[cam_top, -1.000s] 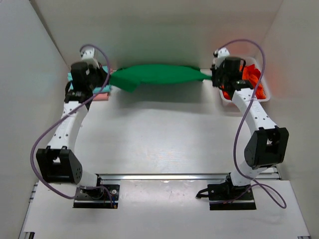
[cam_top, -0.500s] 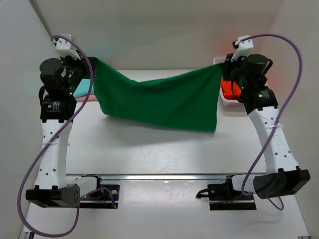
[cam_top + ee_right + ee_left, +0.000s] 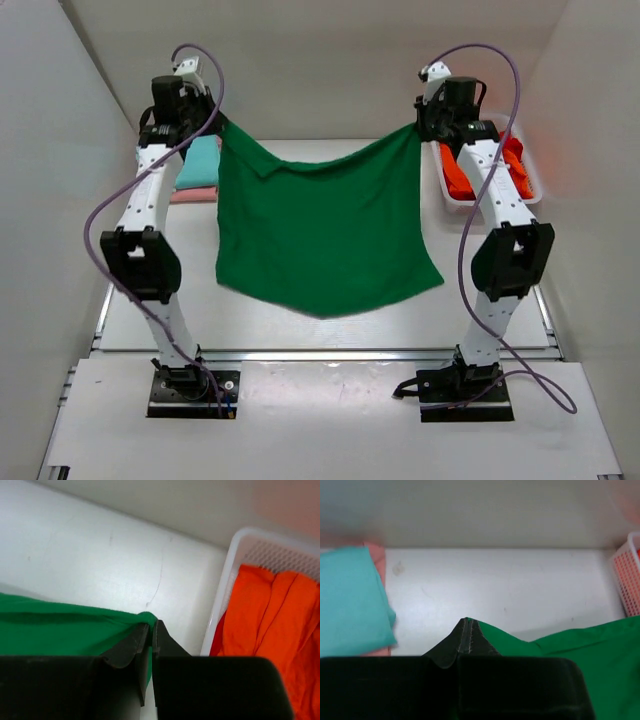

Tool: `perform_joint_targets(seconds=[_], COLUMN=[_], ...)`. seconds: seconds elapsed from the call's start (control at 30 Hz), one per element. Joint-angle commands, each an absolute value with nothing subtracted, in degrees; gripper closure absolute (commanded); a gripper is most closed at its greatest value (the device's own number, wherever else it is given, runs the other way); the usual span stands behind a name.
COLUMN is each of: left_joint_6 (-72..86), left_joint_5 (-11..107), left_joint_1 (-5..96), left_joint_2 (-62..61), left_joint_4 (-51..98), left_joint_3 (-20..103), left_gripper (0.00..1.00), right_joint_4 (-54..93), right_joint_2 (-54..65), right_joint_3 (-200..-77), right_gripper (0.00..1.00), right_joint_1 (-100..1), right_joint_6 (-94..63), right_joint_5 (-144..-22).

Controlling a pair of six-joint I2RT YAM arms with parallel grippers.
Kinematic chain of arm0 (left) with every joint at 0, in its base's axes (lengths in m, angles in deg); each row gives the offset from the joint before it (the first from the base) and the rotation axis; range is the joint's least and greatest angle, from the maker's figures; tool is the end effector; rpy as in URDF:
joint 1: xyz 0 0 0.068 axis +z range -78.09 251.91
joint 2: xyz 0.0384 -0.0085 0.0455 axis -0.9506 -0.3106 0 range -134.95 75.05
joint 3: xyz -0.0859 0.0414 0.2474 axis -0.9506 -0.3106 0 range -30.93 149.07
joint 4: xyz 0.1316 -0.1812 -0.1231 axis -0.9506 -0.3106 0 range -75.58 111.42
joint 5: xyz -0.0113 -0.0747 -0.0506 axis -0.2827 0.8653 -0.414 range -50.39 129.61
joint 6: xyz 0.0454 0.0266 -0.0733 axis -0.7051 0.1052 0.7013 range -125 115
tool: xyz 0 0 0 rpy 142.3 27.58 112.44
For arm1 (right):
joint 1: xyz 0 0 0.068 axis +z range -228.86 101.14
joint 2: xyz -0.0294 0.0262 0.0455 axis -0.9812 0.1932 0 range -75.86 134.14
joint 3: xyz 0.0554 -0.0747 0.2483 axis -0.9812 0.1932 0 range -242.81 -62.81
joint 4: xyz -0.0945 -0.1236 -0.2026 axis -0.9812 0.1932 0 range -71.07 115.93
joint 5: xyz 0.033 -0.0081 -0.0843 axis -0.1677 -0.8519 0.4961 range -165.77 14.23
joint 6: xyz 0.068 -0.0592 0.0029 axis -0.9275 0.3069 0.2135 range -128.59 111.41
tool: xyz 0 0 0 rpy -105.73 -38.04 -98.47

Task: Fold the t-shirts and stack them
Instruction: Flatten out the tshirt

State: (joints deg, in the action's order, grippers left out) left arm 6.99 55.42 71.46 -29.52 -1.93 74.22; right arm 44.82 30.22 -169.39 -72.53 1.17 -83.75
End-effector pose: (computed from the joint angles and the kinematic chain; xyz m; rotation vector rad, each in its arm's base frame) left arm 0.4621 -0.0256 0.3650 -0.0172 1.9753 -0.4132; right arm 0.4638 0.0627 0.3557 -0.3690 1.9768 0.1022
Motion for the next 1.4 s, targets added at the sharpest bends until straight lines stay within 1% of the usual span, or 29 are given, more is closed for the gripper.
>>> perform_joint_targets(seconds=[0.0, 0.03, 0.07, 0.1, 0.17, 0.27, 0.4, 0.47, 0.5, 0.53, 0.57, 0.63, 0.67, 0.77, 0.8, 0.87, 0.93, 0.97, 1.07, 1.2, 1.37], left_joint_6=[7.5, 7.0, 7.6, 8.1, 9.2, 9.2, 7.6, 7.7, 8.1, 8.3, 8.6, 9.2, 9.7, 10.1, 10.8, 11.9, 12.9, 13.1, 13.9, 16.4, 18.0], left_joint_5=[56.6, 56.1, 56.2, 56.3, 57.7, 58.0, 56.8, 56.2, 56.6, 56.1, 56.0, 56.0, 56.3, 55.6, 55.7, 54.6, 53.4, 52.1, 50.5, 51.8, 52.2], left_joint_1=[71.7, 71.8, 71.9, 73.8, 74.7, 75.4, 73.4, 73.0, 73.7, 73.4, 73.2, 73.2, 73.1, 73.0, 72.6, 72.5, 72.8, 71.0, 69.5, 67.8, 66.5], left_joint_2=[-29.8, -30.9, -28.9, -27.5, -25.0, -21.6, -14.5, -9.9, -6.5, -4.8, -1.3, 3.4, 6.2, 12.7, 15.5, 20.1, 26.1, 27.0, 32.2, 38.1, 42.2], left_joint_4=[-5.8, -6.8, -4.8, -1.7, -1.3, -1.9, -2.0, -0.6, 0.9, 2.4, 4.3, 6.5, 7.1, 8.4, 8.1, 8.4, 6.7, 5.3, 1.9, 1.0, -0.6], left_joint_3=[94.9, 97.7, 98.3, 96.4, 96.5, 94.7, 89.1, 83.2, 78.5, 72.5, 69.6, 57.5, 54.4, 37.8, 35.2, 25.2, 19.7, 16.7, 10.8, 4.6, -0.5], left_gripper=[1.0, 1.0, 1.0, 1.0, 1.0, 1.0, 1.0, 1.0, 1.0, 1.0, 1.0, 1.0, 1.0, 1.0, 1.0, 1.0, 1.0, 1.0, 1.0, 1.0, 1.0], right_joint_4=[46.8, 46.1, 44.0, 43.5, 43.1, 43.0, 42.4, 40.9, 39.2, 38.2, 36.4, 34.9, 34.9, 34.1, 34.1, 34.2, 32.9, 32.7, 34.0, 40.8, 45.6], right_joint_2=[31.9, 31.8, 30.0, 28.8, 26.8, 24.1, 18.6, 15.1, 12.6, 10.2, 8.9, 5.5, 5.0, 1.5, 1.0, -2.4, -5.5, -7.5, -10.5, -11.5, -13.9], right_joint_3=[-188.2, -190.0, -190.3, -190.9, -190.8, -186.7, -178.4, -170.0, -167.6, -162.6, -157.5, -151.4, -147.7, -139.0, -137.6, -130.4, -124.6, -121.0, -115.6, -112.8, -108.2], right_gripper=[1.0, 1.0, 1.0, 1.0, 1.0, 1.0, 1.0, 1.0, 1.0, 1.0, 1.0, 1.0, 1.0, 1.0, 1.0, 1.0, 1.0, 1.0, 1.0, 1.0, 1.0], right_joint_1=[-73.1, -73.4, -74.5, -75.9, -77.2, -78.8, -77.5, -76.7, -76.7, -76.9, -76.8, -77.4, -77.7, -77.8, -78.5, -78.8, -80.0, -80.4, -81.2, -80.3, -81.5], right_joint_6=[4.8, 4.6, 2.7, 1.2, 1.1, 0.3, 1.6, 1.8, 1.2, -0.1, -0.5, -2.7, -2.5, -3.8, -4.3, -6.8, -8.1, -8.4, -11.3, -12.5, -15.2], right_joint_5=[-82.9, -83.6, -85.8, -86.7, -86.9, -89.2, -87.1, -86.3, -86.7, -86.8, -87.6, -88.2, -88.1, -87.6, -87.5, -88.6, -89.3, -89.5, -90.9, -87.6, -89.0])
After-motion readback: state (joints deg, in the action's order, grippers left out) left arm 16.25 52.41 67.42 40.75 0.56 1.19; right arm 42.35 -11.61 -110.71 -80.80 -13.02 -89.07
